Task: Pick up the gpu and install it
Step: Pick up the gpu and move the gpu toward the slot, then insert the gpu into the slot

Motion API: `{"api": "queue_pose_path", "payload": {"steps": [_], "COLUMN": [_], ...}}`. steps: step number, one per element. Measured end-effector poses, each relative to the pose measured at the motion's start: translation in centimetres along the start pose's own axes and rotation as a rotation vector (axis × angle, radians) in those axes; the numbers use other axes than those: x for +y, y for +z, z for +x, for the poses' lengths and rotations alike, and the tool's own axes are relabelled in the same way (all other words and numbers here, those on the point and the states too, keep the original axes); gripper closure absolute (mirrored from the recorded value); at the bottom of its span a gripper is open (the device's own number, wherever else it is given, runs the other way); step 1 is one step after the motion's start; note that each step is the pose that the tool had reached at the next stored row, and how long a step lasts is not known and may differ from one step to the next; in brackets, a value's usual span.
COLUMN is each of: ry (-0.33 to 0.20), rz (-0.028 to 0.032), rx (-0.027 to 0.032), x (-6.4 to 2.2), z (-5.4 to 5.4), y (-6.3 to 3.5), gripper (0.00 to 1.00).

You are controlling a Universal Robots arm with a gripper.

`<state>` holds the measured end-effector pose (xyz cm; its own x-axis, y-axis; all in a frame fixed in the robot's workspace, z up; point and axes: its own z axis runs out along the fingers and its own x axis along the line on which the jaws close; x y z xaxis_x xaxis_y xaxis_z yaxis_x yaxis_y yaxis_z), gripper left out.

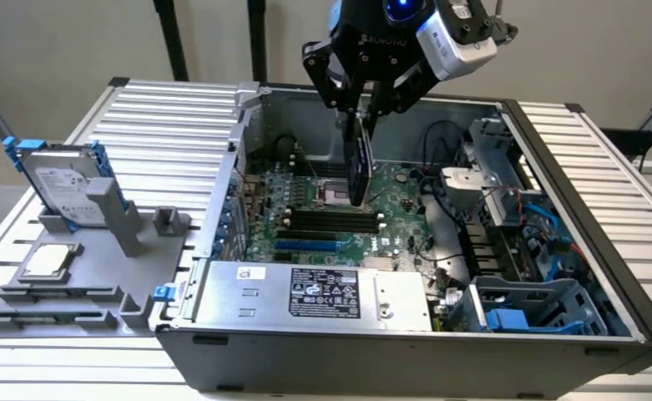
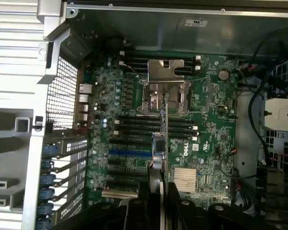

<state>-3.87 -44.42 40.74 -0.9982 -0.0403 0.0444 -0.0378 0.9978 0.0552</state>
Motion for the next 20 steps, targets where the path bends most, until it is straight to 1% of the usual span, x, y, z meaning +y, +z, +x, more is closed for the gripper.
{"api": "queue_pose_path", "payload": {"steps": [14,16,20], "ry": [-0.001,-0.022,-0.094], "rz": [0.0001,-0.0006,0.0002], "rx": [0.0002,0.0014,0.0052], "x": [0.01,0.01,0.0], "z": [0.0,-0.04,-0.05], "y": [0.01,0.02,0.2], "gripper": [0.73,0.73,0.73]}}
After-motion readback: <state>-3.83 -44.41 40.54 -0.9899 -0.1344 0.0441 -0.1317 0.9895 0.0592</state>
